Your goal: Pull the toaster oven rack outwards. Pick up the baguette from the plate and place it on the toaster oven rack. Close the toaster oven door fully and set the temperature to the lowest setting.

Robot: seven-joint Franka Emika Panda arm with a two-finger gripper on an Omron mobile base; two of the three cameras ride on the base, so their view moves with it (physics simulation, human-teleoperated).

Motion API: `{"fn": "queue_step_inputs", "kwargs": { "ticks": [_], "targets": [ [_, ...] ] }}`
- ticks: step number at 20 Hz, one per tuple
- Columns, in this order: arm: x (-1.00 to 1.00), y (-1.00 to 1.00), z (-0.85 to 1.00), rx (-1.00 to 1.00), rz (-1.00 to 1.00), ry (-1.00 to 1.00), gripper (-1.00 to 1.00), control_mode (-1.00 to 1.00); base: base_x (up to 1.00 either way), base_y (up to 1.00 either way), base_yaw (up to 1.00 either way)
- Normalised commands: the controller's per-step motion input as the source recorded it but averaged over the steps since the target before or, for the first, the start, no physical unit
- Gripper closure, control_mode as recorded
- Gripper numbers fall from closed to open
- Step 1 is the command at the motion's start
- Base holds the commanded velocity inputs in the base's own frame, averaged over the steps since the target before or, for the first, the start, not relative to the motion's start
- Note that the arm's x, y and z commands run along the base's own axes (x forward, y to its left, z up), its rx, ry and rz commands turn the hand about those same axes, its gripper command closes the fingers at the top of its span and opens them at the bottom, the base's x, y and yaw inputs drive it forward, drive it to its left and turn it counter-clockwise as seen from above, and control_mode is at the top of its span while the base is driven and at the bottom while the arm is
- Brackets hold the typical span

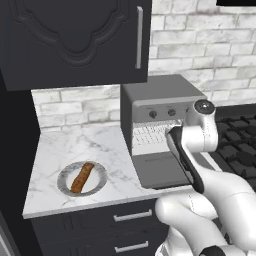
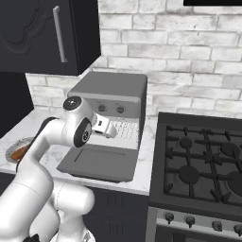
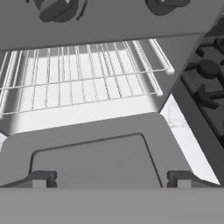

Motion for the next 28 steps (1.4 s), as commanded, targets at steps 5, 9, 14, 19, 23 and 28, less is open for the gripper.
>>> {"fn": "queue_step_inputs", "kwargs": {
  "ticks": [5, 9, 14, 19, 23, 28],
  "targets": [
    [0.25, 0.00, -0.13, -0.01, 0.00, -0.13, -1.00, -1.00, 0.00, 0.00, 0.00],
    [0.22, 0.00, -0.06, -0.03, 0.00, -0.08, -1.00, -1.00, 0.00, 0.00, 0.00],
    [0.04, 0.00, 0.00, -0.04, -0.02, -0.01, -1.00, -1.00, 0.00, 0.00, 0.00],
    [0.00, 0.00, 0.00, -0.03, -0.09, -0.03, -1.00, -1.00, 0.00, 0.00, 0.00],
    [0.00, 0.00, 0.00, 0.00, -0.13, -0.12, -1.00, -1.00, 0.00, 0.00, 0.00],
    [0.01, 0.00, 0.00, -0.01, -0.11, -0.13, -1.00, -1.00, 0.00, 0.00, 0.00]
  ]
}}
